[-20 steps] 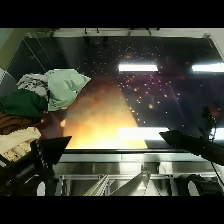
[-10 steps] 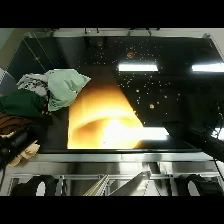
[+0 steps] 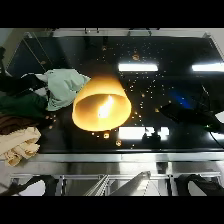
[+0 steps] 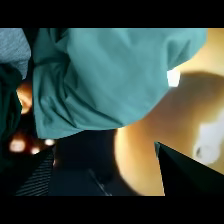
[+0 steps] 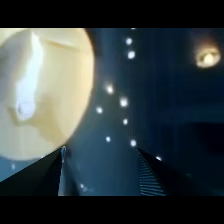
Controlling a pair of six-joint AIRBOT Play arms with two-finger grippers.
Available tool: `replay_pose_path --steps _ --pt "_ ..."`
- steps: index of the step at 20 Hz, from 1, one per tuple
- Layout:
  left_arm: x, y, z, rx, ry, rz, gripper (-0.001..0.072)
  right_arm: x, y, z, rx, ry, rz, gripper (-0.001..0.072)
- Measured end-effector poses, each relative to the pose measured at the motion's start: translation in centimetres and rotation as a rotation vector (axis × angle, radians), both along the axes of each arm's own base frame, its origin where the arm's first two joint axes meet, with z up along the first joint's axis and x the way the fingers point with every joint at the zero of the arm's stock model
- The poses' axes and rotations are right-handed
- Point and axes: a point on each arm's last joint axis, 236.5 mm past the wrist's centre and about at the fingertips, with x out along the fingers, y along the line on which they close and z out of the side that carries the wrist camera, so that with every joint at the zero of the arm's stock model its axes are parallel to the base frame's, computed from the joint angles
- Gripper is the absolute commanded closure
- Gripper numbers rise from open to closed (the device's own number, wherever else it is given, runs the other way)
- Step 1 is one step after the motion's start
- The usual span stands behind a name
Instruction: Fold the shirts.
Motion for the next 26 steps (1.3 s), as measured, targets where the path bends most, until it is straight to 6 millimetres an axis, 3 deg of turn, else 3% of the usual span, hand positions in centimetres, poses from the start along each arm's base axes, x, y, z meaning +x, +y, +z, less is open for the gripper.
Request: replay_pose_path --steps 2,4,5,7,9,10,11,12,14,16,17,20,23,24,26 --pt "1.3 0.6 -4.3 -0.027 0.138 -0.031 0.0032 0.4 -0.1 -1.3 0.003 0.042 0.004 0.0193" --pt "2.4 0.6 -7.9 -0.047 0.231 -0.064 0.0198 0.6 -0.1 -2.2 0.003 0.068 0.005 0.0194" --pt "3.1 0.5 -9.4 -0.053 0.26 -0.081 0.0228 0.7 -0.1 -2.5 0.004 0.076 0.004 0.0194" --pt "4.4 -0.6 -11.2 -0.08 0.285 -0.126 0.0228 0.8 -0.2 -2.8 0.004 0.085 0.003 0.0194" --pt "6.0 -2.3 -11.7 -0.132 0.264 -0.174 0.0229 0.9 -0.2 -3.0 0.003 0.088 0.003 0.0199" --pt "6.7 -3.2 -11.6 -0.16 0.25 -0.195 0.0296 0.9 -0.2 -3.0 0.003 0.09 0.002 0.0276" --pt "7.4 -4.0 -11.5 -0.182 0.235 -0.212 0.0626 0.9 -0.2 -3.1 0.003 0.091 0.002 0.0391" --pt "7.8 -4.7 -11.3 -0.203 0.225 -0.228 0.0693 0.9 -0.3 -3.1 0.003 0.092 0.002 0.0481" --pt "8.3 -6.0 -10.4 -0.252 0.21 -0.263 0.0695 0.9 -0.3 -3.1 0.004 0.094 0.003 0.0691" --pt "8.7 -8.2 -7.6 -0.347 0.173 -0.323 0.0695 0.8 -0.1 -2.8 0.007 0.093 0.017 0.0691" --pt "8.9 -9.7 -5.1 -0.413 0.135 -0.363 0.0695 0.8 0.1 -2.4 0.005 0.084 0.031 0.0691" --pt "9.0 -14.4 5.9 -0.593 -0.084 -0.507 0.0695 1.3 0.6 0.5 -0.001 0.015 0.086 0.069" --pt "5.2 -19.8 17.2 -0.701 -0.286 -0.695 0.0694 2.6 0.6 5.3 -0.03 -0.11 0.122 0.069" --pt "3.2 -21.6 19.8 -0.718 -0.325 -0.757 0.0694 2.9 0.6 7.0 -0.041 -0.152 0.13 0.069" --pt "-0.4 -24.8 22.7 -0.746 -0.36 -0.855 0.0694 3.5 0.6 10.0 -0.059 -0.228 0.138 0.069"
